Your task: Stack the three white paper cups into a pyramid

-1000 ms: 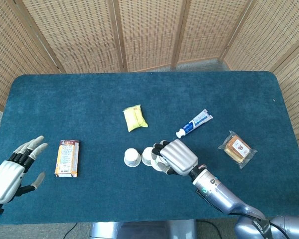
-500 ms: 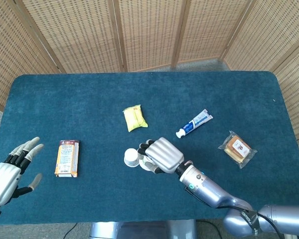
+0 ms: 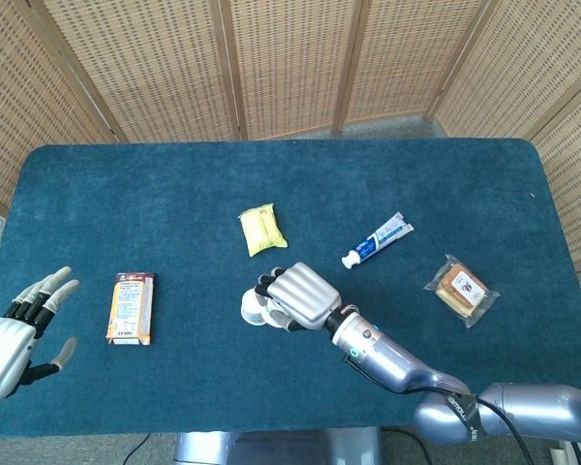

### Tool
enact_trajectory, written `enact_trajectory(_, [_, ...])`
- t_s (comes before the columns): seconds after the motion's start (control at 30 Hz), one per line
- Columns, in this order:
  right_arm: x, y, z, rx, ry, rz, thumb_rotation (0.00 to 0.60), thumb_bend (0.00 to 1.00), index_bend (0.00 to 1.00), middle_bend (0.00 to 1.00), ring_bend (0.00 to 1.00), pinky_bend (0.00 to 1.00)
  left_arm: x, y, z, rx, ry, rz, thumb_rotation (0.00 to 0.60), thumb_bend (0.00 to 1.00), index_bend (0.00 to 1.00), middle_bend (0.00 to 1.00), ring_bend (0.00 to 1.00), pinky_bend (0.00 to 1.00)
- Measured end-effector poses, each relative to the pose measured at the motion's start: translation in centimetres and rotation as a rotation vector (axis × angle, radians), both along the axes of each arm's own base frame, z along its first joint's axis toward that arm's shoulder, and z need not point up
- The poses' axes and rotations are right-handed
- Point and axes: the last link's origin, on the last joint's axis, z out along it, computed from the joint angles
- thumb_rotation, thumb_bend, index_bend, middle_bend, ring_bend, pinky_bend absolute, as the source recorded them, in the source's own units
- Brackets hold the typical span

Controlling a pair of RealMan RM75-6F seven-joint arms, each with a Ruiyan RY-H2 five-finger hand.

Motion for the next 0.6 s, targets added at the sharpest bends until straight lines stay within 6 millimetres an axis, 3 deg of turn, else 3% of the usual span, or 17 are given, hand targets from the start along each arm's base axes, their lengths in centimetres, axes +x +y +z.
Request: enact_trajectory(0.6, [1.8, -1.1, -1.6, 0.006, 0.025, 0.002, 0.6, 0.52, 0.44, 0.42, 0.42, 0.85, -0.8, -0.2, 0.2, 0.007, -0.003, 0.021, 0.6, 0.49, 0.0, 0.0, 0.0, 0.13])
